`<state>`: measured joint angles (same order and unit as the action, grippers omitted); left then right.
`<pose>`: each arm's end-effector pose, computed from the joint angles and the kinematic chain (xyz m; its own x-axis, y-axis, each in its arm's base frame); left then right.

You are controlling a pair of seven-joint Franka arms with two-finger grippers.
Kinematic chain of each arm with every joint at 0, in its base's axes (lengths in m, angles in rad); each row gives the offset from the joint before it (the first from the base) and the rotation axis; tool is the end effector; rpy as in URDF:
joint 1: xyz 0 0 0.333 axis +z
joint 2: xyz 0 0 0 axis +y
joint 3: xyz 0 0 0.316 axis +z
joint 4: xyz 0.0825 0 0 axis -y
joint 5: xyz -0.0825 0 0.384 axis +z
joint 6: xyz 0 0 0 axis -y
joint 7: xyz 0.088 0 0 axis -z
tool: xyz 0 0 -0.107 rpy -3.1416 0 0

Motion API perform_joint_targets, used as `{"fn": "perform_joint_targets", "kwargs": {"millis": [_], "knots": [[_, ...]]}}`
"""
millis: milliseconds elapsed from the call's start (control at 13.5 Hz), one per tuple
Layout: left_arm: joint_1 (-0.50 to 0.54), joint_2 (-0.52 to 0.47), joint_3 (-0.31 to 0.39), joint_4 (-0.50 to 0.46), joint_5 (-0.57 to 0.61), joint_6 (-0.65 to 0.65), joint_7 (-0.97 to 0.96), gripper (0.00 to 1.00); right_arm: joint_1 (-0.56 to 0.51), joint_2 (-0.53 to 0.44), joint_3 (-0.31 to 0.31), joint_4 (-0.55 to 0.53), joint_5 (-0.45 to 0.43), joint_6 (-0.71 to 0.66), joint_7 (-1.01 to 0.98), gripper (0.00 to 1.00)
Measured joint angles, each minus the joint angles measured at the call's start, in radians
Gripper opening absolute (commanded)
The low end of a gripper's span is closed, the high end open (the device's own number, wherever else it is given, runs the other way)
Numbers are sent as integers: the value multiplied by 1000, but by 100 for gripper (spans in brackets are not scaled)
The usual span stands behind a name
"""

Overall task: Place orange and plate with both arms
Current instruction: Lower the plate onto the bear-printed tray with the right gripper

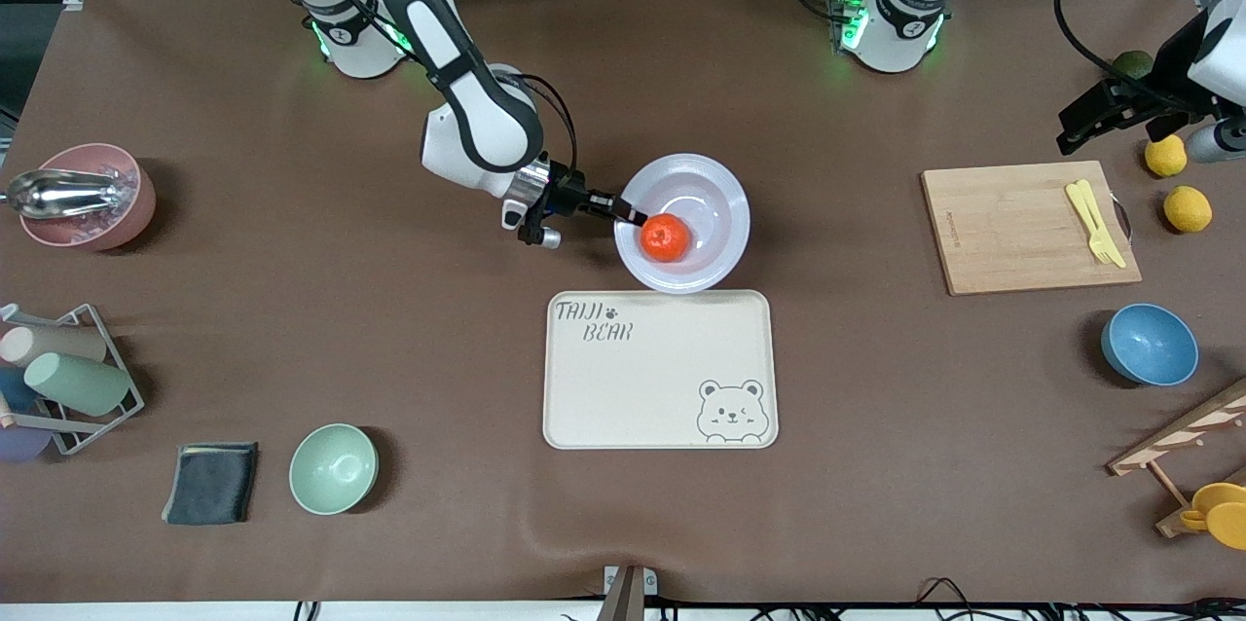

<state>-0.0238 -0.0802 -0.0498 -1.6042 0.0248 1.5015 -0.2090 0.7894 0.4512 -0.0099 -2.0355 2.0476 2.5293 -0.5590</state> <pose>0.5209 -0.0368 0.6460 0.9905 0.1369 -0.0161 0.1363 -0.9901 -0.0328 0.4273 0.4093 0.2146 0.9028 -0.3177 -0.2897 -0.4048 -0.4009 -0.8218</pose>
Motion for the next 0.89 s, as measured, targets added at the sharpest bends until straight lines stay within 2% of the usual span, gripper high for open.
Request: {"fn": "perform_joint_targets", "kwargs": {"millis": [222,518,665,887], "knots": [[0,0,-1,0,0,0,0,100,-32,-1,-2,65,3,20,60,0],[-2,1,-4,-1,0,0,0,100,-140,26,-6,118,-15,21,61,0],[-3,3,-5,-1,0,0,0,100,-193,84,-7,180,-88,20,61,0],[-3,5,-6,-2,0,0,0,100,-261,202,-9,308,-267,14,60,0]]}}
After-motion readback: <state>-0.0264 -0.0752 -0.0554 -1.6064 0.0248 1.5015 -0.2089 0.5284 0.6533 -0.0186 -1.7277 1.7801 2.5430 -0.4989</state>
